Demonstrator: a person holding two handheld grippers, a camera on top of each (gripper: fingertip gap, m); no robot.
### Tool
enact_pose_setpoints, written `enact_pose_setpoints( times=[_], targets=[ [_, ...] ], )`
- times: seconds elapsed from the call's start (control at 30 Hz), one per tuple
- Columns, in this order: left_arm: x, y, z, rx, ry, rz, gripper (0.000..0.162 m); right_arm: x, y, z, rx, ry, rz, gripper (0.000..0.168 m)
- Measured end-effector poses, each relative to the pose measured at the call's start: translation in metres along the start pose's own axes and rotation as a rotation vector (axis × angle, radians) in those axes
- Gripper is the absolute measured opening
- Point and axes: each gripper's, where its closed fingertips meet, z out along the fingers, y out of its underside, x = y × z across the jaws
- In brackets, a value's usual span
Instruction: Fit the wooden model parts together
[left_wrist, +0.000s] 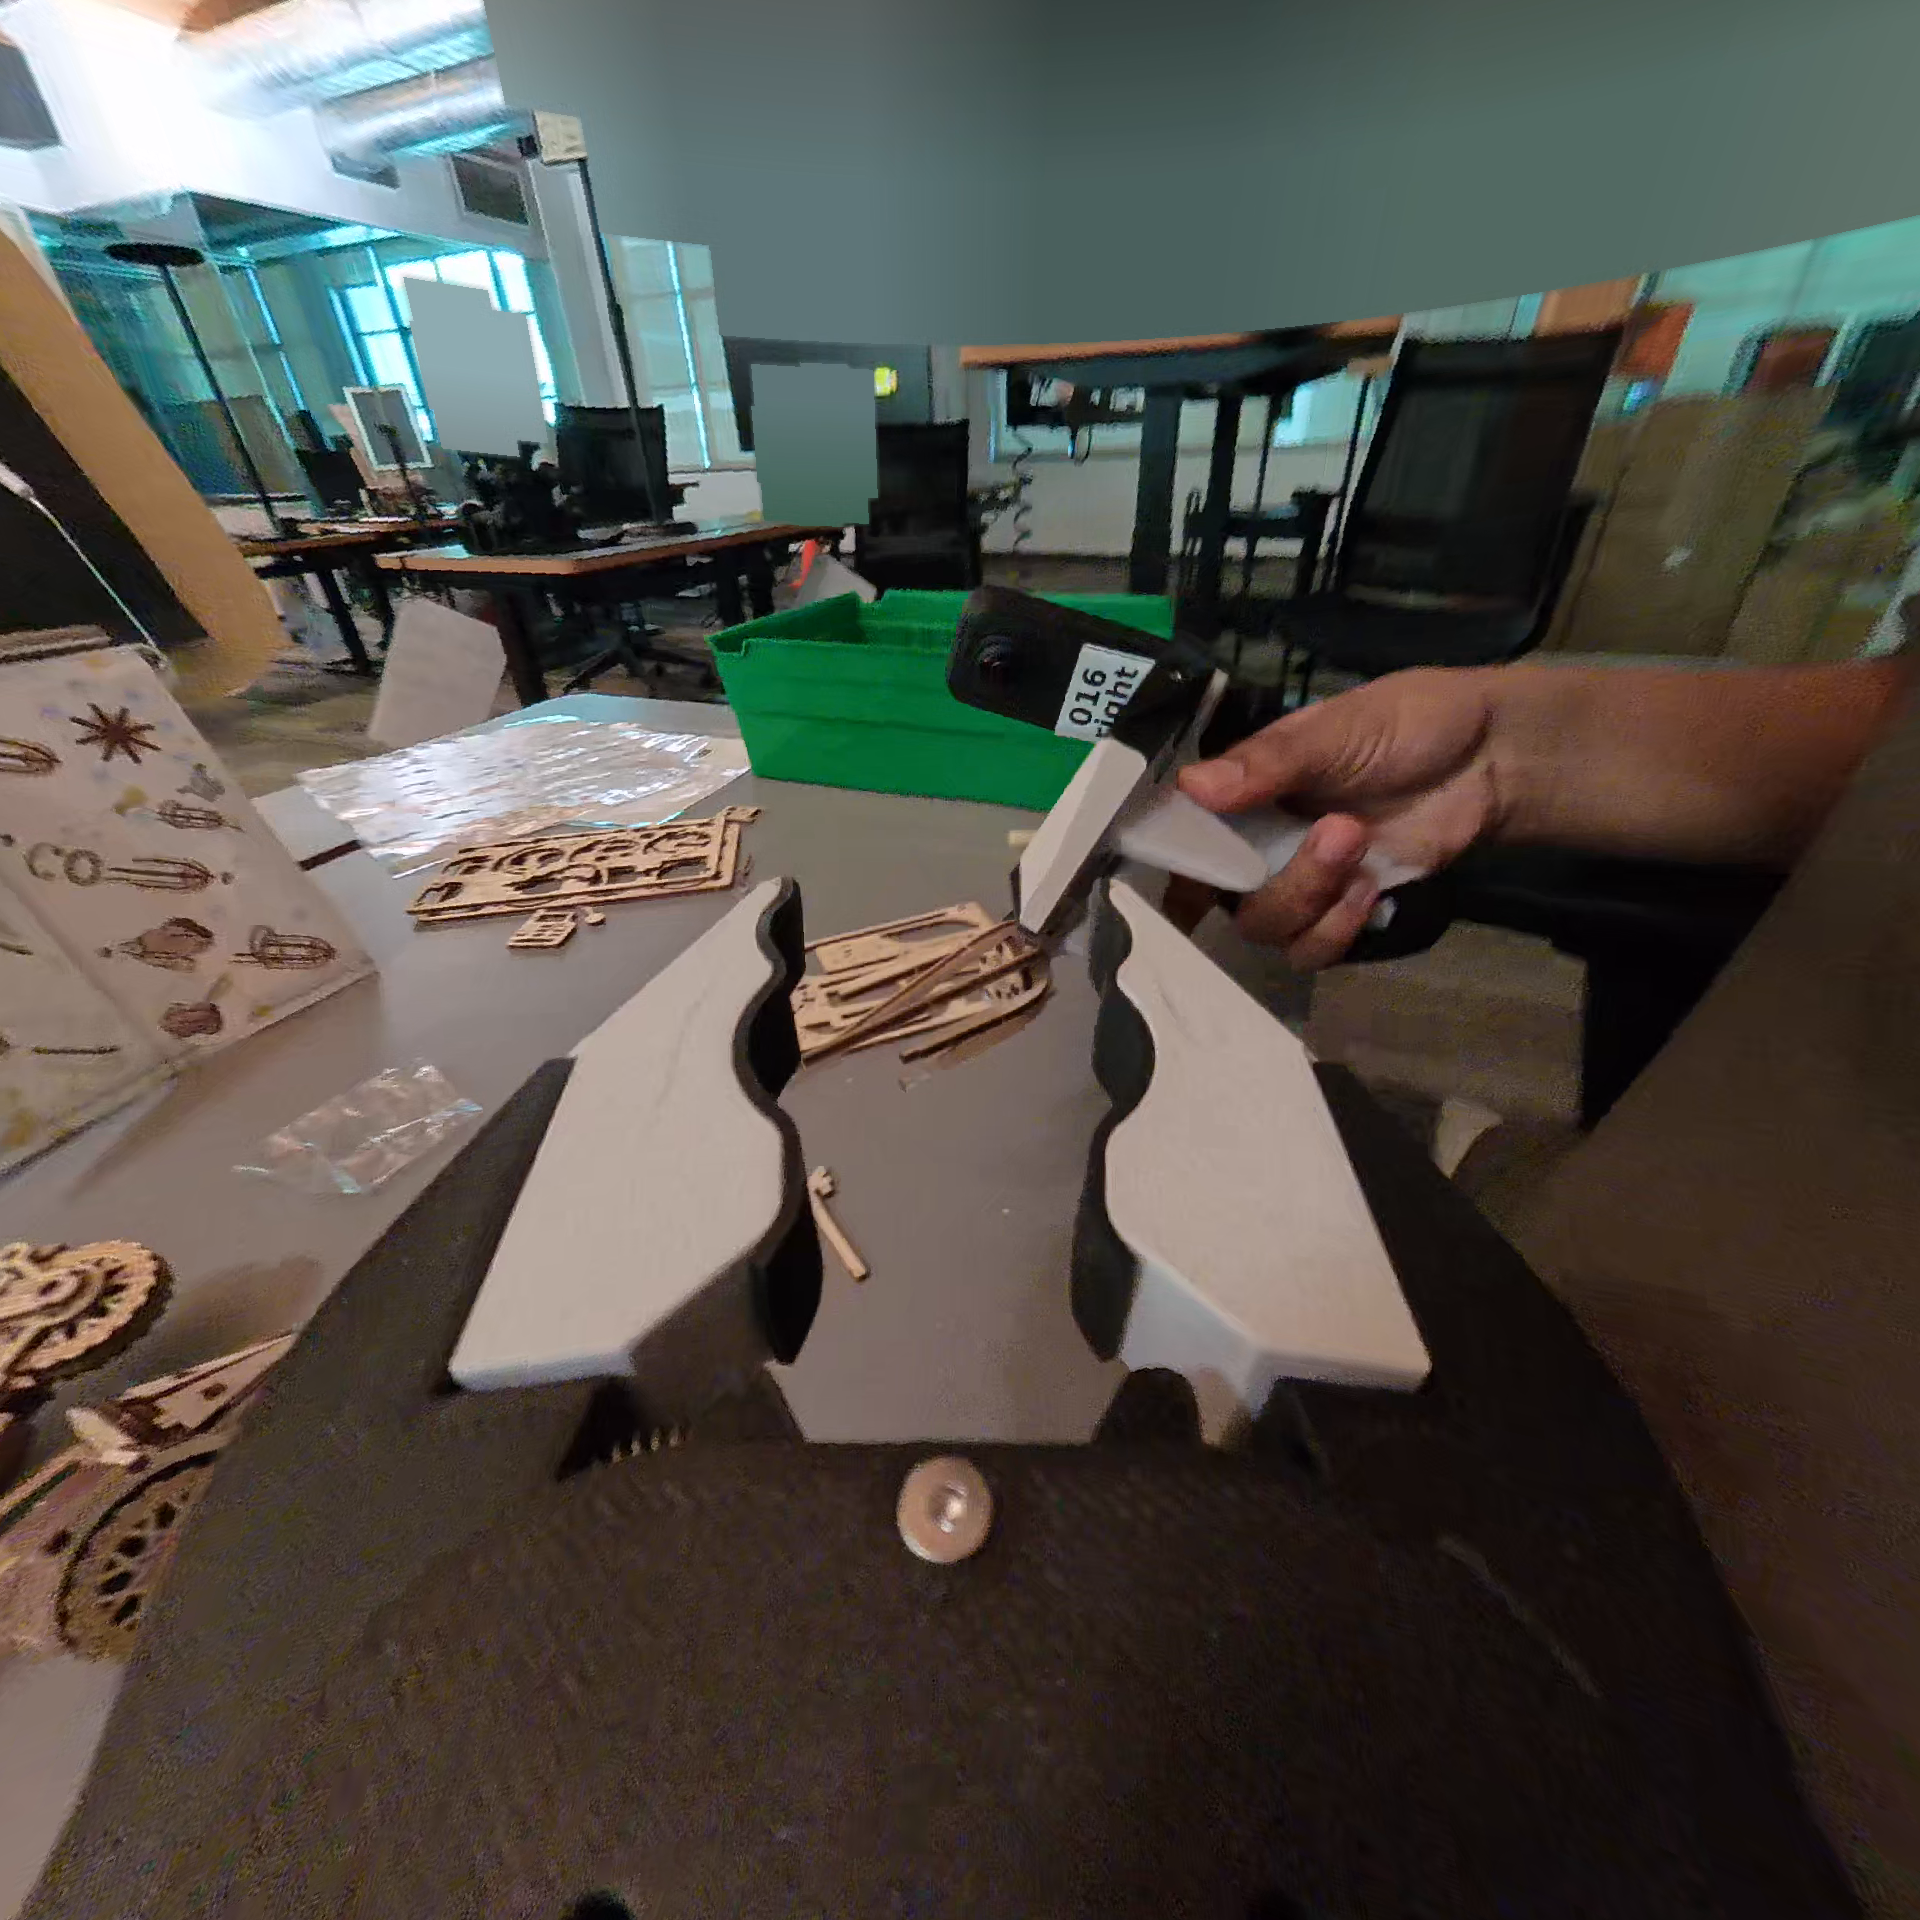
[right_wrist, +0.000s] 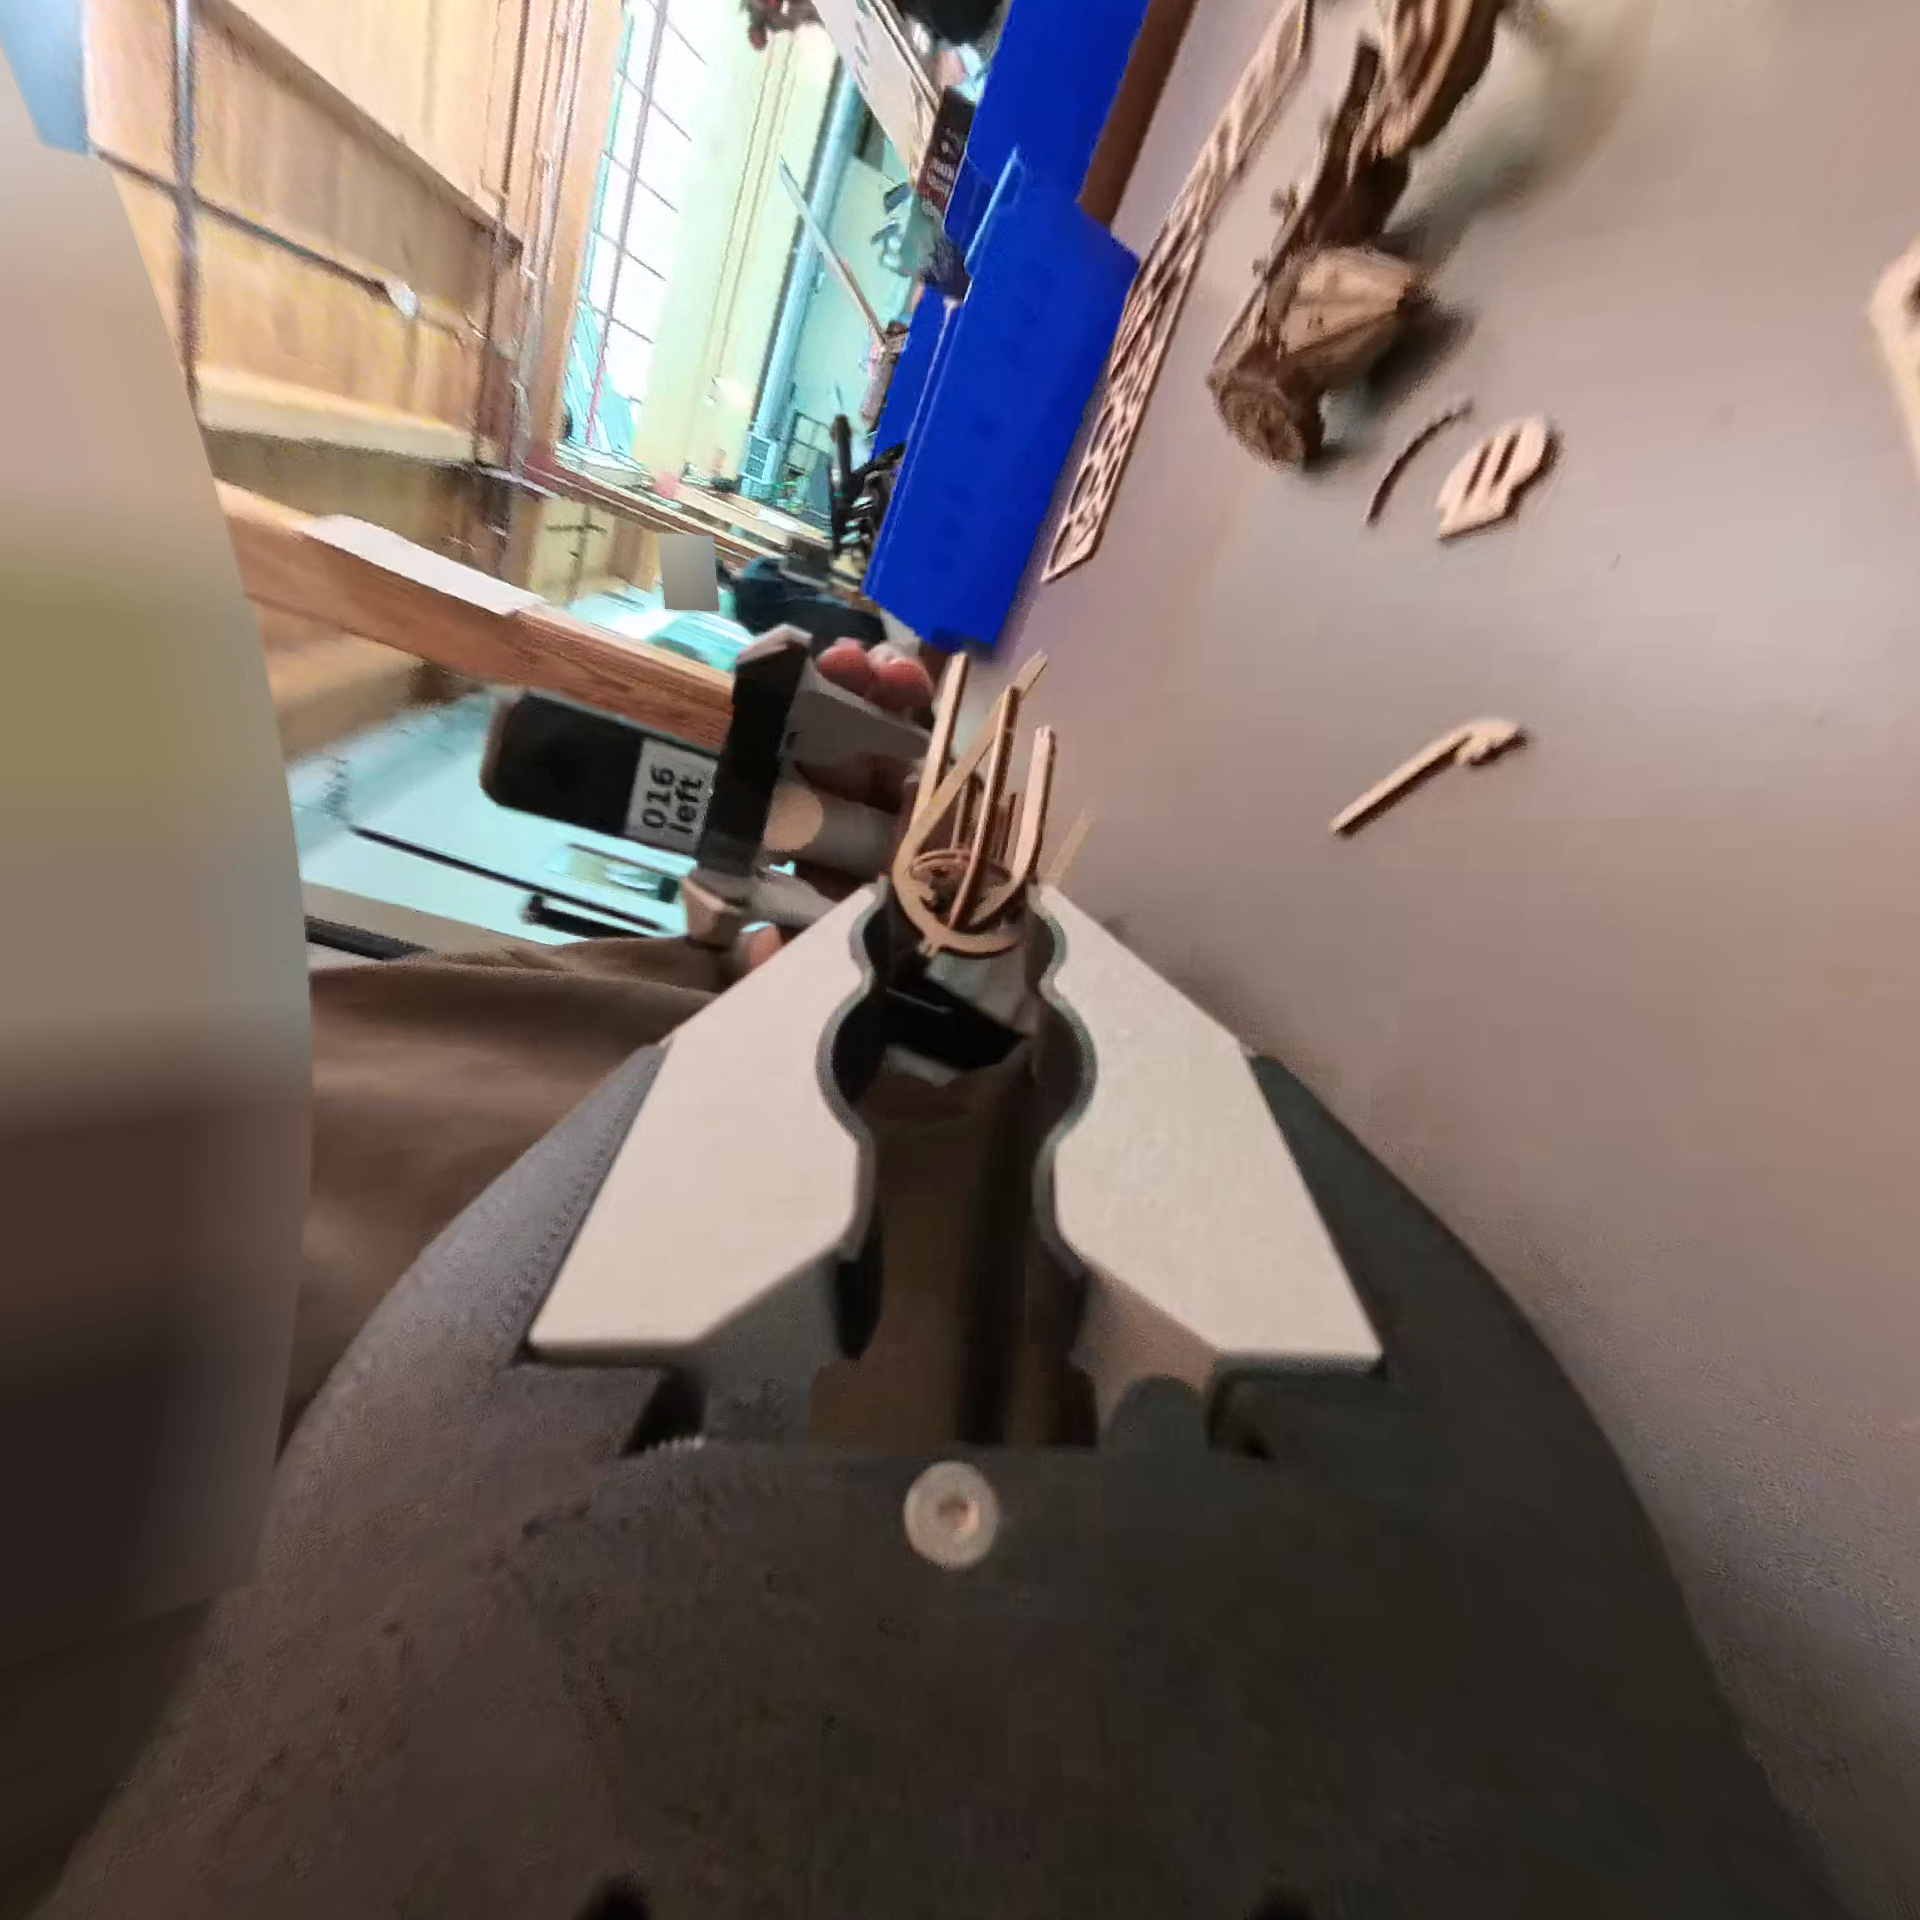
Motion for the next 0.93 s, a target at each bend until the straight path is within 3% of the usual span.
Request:
enact_pose_setpoints(
  times=[0.17,0.57,0.93],
  targets=[
    [0.011,0.016,0.007,-0.090,0.012,0.112,0.045,0.000,0.005,0.008,-0.007,-0.103,0.257,0.023],
    [0.017,0.031,0.009,-0.165,0.017,0.202,0.020,-0.005,-0.003,0.007,0.039,-0.200,0.393,0.023],
    [0.011,0.031,0.014,-0.184,-0.064,0.171,0.026,-0.005,-0.005,0.013,0.073,-0.257,0.490,0.023]
  ],
)
